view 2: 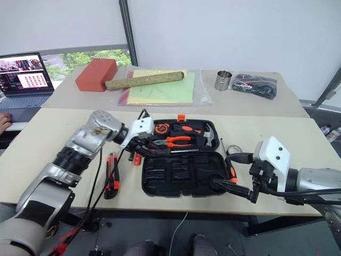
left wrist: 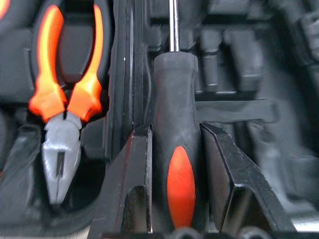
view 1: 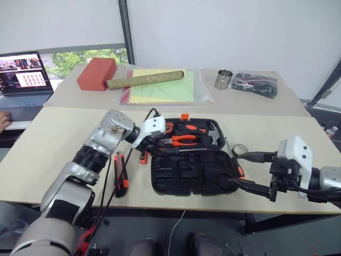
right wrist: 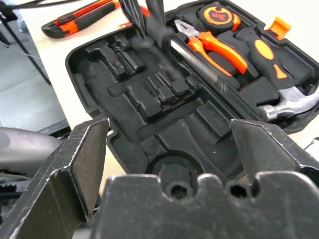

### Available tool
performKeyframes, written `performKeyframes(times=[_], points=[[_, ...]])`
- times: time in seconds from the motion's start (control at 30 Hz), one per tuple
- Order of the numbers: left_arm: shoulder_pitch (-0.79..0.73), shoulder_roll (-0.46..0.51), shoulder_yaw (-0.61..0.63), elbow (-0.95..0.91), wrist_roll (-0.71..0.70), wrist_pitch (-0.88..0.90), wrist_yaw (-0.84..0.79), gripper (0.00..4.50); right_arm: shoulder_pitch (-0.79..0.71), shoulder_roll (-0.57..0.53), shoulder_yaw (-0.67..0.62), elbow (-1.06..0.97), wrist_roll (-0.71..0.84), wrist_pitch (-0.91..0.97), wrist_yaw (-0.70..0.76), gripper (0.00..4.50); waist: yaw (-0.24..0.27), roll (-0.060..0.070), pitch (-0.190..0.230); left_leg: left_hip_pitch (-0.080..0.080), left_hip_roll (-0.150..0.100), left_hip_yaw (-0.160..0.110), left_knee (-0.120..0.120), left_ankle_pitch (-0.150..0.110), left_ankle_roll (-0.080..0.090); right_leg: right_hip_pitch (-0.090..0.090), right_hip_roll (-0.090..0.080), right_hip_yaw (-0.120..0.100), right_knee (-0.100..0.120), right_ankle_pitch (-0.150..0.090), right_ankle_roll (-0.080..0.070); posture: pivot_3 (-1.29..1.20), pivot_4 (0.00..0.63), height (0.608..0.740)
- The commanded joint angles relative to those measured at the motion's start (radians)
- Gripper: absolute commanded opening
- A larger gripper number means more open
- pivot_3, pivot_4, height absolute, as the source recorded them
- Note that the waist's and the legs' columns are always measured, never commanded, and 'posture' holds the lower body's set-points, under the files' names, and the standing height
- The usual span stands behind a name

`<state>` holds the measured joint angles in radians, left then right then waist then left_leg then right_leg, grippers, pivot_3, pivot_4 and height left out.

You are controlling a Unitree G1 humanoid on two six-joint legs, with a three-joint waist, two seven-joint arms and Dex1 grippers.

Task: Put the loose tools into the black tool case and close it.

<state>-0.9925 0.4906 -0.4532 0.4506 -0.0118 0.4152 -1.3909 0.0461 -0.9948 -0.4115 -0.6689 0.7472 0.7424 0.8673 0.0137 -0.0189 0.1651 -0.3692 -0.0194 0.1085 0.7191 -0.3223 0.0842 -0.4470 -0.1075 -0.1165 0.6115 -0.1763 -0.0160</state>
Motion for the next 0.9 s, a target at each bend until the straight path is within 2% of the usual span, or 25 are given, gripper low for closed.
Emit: performKeyframes(times=[0.03,0.3,0.37,0.57,0.7,0.8,0.9], points=[[-0.029,-0.027,-0.007,0.014,0.024,-0.006,0.009,0.93,0.003,0.008,-0.042,-0.033,0.002,-0.013,-0.020,4.50,0.001,0.000,0.000,0.000,0.000,-0.001,0.001,0.000,0.000,0.000,-0.001,0.000,0.000,0.000,0.000,0.00,0.150,0.740],[-0.050,-0.059,-0.002,0.072,0.057,-0.058,0.019,0.93,0.024,0.021,-0.068,-0.045,0.016,-0.010,-0.042,4.50,0.005,0.000,0.000,-0.001,0.000,-0.004,0.003,0.000,0.001,0.001,-0.003,0.003,0.000,0.000,0.000,0.00,0.150,0.740],[-0.055,-0.071,0.015,0.056,0.028,-0.057,-0.004,1.93,0.025,0.024,-0.071,-0.046,0.020,-0.009,-0.044,4.50,0.008,0.000,0.000,-0.001,0.000,-0.005,0.005,-0.001,0.002,0.003,-0.004,0.002,0.000,0.000,0.000,0.00,0.150,0.740],[-0.071,-0.092,0.047,0.015,0.001,-0.020,-0.003,3.95,0.031,0.033,-0.067,-0.051,0.024,-0.013,-0.048,4.50,0.016,0.000,0.000,-0.003,0.000,-0.011,0.009,-0.002,0.004,0.005,-0.005,-0.002,0.000,0.000,0.001,0.00,0.150,0.740],[-0.078,-0.103,0.061,0.008,-0.006,-0.015,0.009,3.95,0.035,0.041,-0.065,-0.055,0.026,-0.016,-0.052,4.50,0.020,0.000,0.000,-0.003,0.000,-0.012,0.009,-0.003,0.005,0.005,-0.005,-0.003,0.000,0.000,0.000,0.00,0.150,0.740],[-0.075,-0.111,0.053,0.042,0.018,-0.069,0.032,3.23,0.033,0.044,-0.061,-0.054,0.024,-0.019,-0.056,4.50,0.024,0.000,0.000,-0.003,-0.001,-0.013,0.009,-0.003,0.005,0.006,-0.005,-0.004,0.000,0.000,0.001,0.00,0.150,0.740],[-0.069,-0.120,0.043,0.073,0.030,-0.114,0.037,2.07,0.035,0.046,-0.066,-0.049,0.019,-0.022,-0.055,4.50,0.024,0.000,0.000,-0.003,-0.001,-0.013,0.009,-0.003,0.006,0.006,-0.005,-0.004,-0.001,0.000,0.001,0.00,0.150,0.740]])
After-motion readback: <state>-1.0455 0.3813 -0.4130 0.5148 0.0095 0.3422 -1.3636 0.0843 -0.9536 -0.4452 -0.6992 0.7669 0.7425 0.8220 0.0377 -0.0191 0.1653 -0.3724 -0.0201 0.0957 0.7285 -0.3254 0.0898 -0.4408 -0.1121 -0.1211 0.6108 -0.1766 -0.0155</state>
